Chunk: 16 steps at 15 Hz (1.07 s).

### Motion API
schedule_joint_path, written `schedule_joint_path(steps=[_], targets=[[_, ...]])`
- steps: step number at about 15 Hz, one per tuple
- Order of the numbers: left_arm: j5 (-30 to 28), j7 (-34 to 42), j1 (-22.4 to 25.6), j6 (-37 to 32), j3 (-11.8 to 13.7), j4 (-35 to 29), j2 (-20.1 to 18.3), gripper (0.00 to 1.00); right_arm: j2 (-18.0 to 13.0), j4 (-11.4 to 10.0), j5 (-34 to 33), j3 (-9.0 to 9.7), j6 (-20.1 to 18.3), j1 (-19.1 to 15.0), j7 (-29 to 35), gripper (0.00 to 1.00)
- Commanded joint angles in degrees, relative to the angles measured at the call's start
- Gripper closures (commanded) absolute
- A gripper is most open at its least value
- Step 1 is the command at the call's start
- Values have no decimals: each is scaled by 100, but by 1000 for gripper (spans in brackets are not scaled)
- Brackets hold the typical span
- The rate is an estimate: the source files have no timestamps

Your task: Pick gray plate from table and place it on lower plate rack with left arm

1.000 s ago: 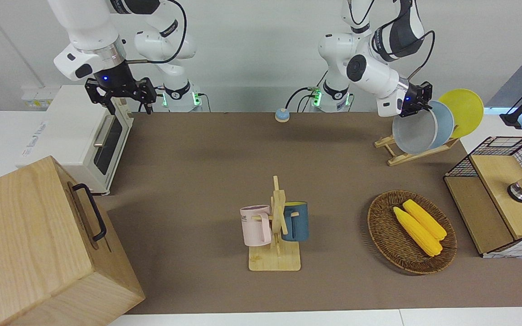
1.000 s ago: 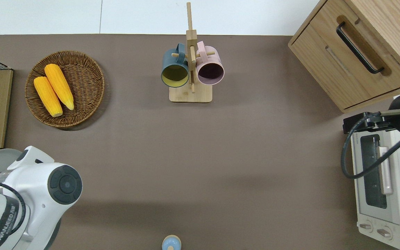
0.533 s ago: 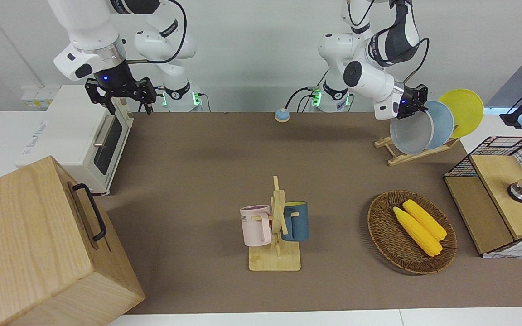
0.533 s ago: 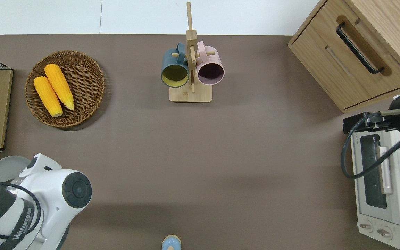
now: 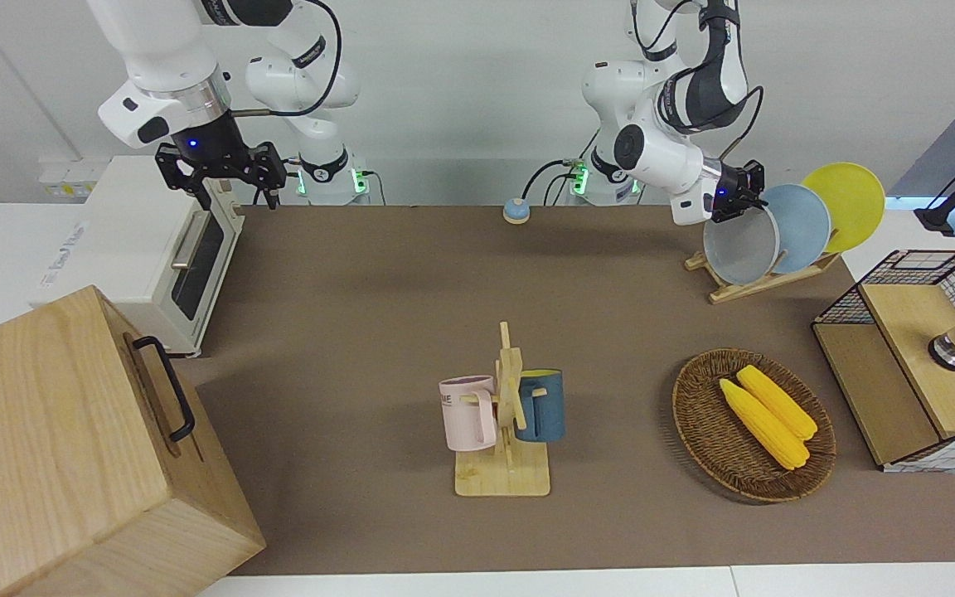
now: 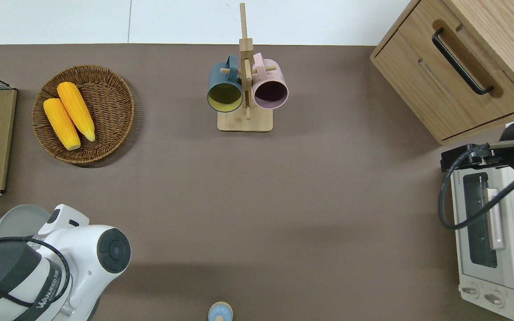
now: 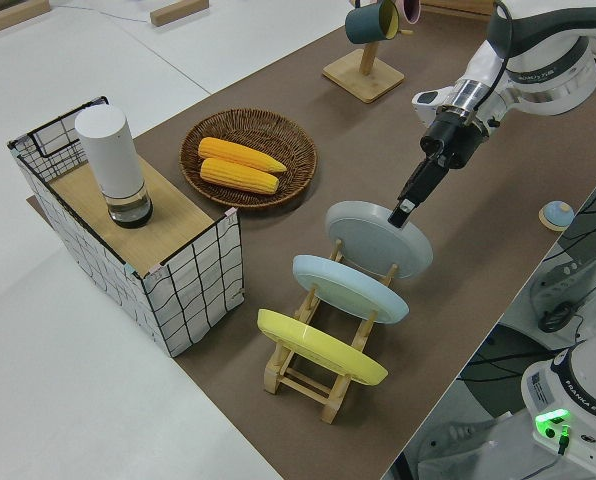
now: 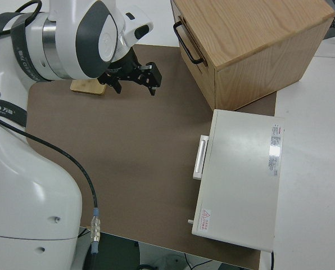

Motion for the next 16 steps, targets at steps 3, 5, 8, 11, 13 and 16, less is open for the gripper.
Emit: schedule_joint_path(steps=[3,5,8,11,13,16], targets=[[146,-224,-154,82,41,-237,-100,1000,2,37,15,-34,-5,42,22,17],[128,-224,-154,82,41,-237,-56,990,2,37,15,-34,-5,42,22,17],[128,-224,-145,126,49,-237,-21,953,2,37,15,-34,-5,42,22,17],[128,-224,-145,143,49,-237,-12,690,2,37,15,-34,-5,42,22,17],[128,-224,-145,152,49,-237,-12,404,2,37,15,-34,-5,42,22,17],[137,-224,-154,161,49,-220,-3,0,2,37,15,-34,-5,42,22,17]])
